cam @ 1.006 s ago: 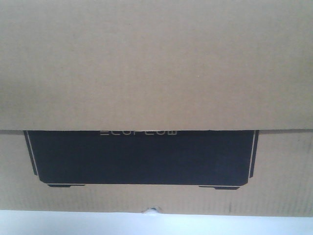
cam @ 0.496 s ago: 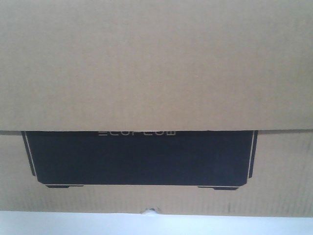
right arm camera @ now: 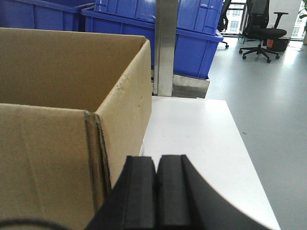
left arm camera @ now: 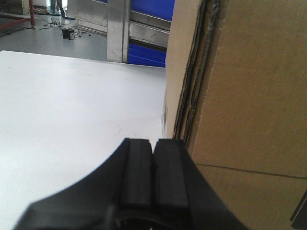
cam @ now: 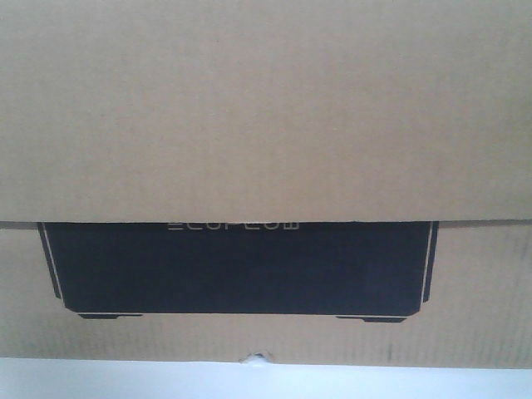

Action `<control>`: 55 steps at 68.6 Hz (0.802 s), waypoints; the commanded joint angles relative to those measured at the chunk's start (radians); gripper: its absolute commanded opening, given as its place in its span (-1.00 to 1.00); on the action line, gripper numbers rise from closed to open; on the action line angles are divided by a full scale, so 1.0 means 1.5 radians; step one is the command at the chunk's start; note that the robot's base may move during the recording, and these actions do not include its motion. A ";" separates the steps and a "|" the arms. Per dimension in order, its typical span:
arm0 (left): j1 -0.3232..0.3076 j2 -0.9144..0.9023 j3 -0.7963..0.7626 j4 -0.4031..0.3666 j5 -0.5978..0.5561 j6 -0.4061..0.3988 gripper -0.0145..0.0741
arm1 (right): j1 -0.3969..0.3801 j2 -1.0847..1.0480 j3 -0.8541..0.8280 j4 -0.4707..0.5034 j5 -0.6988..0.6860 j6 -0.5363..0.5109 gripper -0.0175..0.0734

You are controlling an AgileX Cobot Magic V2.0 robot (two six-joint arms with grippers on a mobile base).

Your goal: Grab box from left shelf to table start

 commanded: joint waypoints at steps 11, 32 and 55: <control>0.000 -0.011 -0.003 -0.007 -0.055 0.001 -0.90 | -0.004 0.009 -0.003 -0.005 -0.086 -0.004 -0.50; 0.000 -0.011 -0.003 -0.007 -0.055 0.001 -0.90 | -0.005 -0.039 0.182 -0.069 -0.203 0.024 -0.50; 0.000 -0.011 -0.003 -0.007 -0.055 0.001 -0.90 | -0.005 -0.038 0.228 -0.066 -0.205 0.040 -0.50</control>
